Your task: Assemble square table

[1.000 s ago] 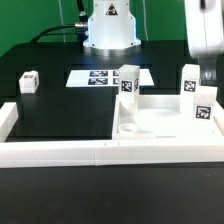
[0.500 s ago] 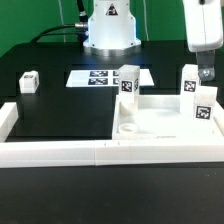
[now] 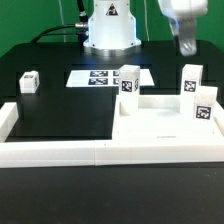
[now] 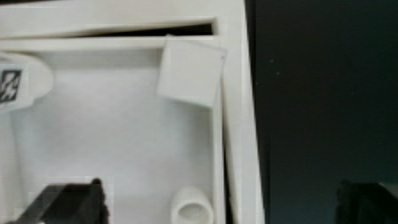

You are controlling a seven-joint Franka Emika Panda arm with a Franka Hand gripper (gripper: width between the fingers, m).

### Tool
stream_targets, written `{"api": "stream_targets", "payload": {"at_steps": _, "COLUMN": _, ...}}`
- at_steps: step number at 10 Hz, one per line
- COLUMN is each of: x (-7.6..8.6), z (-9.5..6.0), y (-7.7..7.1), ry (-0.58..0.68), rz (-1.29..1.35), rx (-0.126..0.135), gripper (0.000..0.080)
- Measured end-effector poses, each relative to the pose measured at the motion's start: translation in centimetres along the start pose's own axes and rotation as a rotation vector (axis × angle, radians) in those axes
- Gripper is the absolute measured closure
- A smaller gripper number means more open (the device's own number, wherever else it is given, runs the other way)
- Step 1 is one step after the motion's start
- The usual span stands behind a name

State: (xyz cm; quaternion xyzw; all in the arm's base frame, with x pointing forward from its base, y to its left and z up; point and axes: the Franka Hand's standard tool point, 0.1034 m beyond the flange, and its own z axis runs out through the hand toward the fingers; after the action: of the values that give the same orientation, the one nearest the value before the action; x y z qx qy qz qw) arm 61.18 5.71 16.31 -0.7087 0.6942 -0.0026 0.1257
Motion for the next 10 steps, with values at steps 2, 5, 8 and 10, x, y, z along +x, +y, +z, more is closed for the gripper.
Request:
{"api": "stream_targets", "payload": {"at_steps": 2, "x": 0.2, "z": 0.1, "y": 0.3, "ry": 0.002, "rz": -0.145, "rx": -0.005, "gripper": 0.0151}}
{"api": "stream_targets", "payload": {"at_steps": 5, "x": 0.2, "z": 0.1, "y": 0.3, "ry": 0.002, "rz": -0.372, "rx": -0.006, "gripper": 0.0151}}
{"api": "stream_targets", "payload": {"at_steps": 8, "x": 3.7, "z": 0.9, "y": 3.5, "ry": 0.051, "rz": -0.678, "rx": -0.001, "gripper": 0.0151}}
{"api": "stream_targets", "payload": {"at_steps": 10, "x": 7.8, "z": 0.7, "y": 6.4, "ry": 0.078, "rz": -0.916, "rx": -0.021, "gripper": 0.0151}}
